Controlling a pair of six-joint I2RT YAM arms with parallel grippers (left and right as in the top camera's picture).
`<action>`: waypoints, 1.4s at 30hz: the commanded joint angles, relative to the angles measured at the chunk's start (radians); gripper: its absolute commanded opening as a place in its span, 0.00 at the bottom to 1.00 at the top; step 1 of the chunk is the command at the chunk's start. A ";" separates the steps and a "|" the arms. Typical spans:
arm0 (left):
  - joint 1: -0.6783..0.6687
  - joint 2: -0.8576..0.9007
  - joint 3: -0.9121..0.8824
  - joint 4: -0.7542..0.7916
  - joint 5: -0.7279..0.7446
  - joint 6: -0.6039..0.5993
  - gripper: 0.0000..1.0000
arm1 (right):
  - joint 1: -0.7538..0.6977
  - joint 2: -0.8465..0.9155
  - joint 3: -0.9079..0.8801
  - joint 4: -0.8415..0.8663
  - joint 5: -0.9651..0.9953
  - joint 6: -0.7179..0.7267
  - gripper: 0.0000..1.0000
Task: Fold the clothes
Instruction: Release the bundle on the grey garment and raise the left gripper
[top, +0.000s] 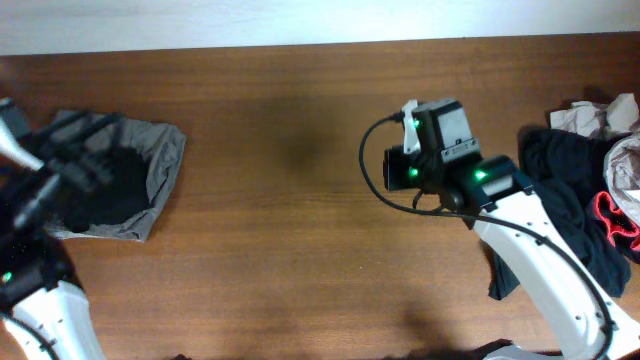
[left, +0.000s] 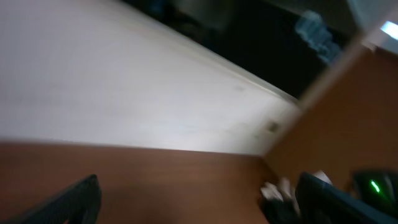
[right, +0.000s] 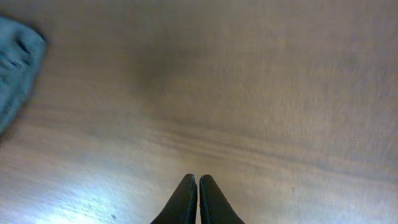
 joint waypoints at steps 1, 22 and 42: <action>-0.143 0.009 0.109 -0.021 -0.013 0.076 0.99 | -0.002 -0.051 0.088 0.002 0.013 -0.026 0.09; -0.832 0.156 0.405 -0.920 -1.412 0.632 0.99 | -0.003 -0.126 0.270 -0.047 0.069 -0.274 0.74; -0.832 0.171 0.403 -0.943 -1.412 0.632 0.99 | -0.003 -0.126 0.270 -0.317 -0.035 -0.274 0.99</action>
